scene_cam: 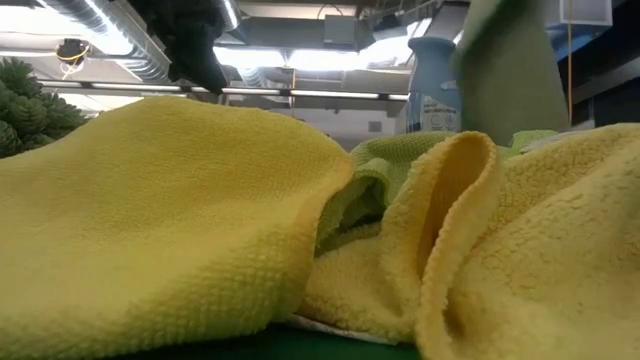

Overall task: Sort microfiber towel by color & place in baskets
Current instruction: Put the green microfiber towel into the bottom right transparent bin

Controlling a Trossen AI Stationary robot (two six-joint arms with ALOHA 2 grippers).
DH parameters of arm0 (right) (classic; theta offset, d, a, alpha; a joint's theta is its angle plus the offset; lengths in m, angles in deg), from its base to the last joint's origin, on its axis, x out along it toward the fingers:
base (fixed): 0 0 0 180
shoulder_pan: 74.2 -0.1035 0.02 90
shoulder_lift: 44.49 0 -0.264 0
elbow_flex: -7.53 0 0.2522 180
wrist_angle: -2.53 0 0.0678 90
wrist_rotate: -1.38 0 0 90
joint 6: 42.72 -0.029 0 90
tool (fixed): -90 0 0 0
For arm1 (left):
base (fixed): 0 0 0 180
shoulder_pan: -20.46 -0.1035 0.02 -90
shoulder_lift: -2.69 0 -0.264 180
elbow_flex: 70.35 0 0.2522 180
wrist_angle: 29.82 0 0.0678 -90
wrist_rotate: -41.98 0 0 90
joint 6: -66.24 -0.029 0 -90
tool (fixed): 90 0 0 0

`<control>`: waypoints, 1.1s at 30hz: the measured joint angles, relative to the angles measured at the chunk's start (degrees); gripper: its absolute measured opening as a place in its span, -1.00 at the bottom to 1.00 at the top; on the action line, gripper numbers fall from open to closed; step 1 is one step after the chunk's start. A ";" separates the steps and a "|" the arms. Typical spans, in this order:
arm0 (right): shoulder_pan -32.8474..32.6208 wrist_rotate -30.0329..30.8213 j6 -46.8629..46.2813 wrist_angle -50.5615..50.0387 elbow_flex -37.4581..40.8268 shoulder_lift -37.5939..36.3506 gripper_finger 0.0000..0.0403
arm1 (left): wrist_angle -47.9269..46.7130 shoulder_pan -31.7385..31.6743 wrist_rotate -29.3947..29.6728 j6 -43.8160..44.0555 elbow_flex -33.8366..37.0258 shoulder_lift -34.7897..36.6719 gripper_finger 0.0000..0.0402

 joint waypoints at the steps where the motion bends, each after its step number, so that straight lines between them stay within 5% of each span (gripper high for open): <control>1: 0.00 -0.26 -1.22 0.02 2.33 -0.50 -1.00 | -0.01 0.00 0.01 0.00 0.00 0.00 -0.35; 19: 0.00 -11.42 -23.18 0.03 32.94 -3.68 -1.00 | -0.01 0.00 0.01 0.00 0.00 -0.01 -0.35; 26: 0.00 -9.12 -33.57 0.04 40.63 -3.68 -1.00 | 0.01 0.00 0.01 0.02 0.00 0.00 -0.35; 33: 0.00 -6.02 -34.44 0.01 47.96 -3.68 -1.00 | 0.01 0.00 0.01 0.02 0.00 -0.02 -0.35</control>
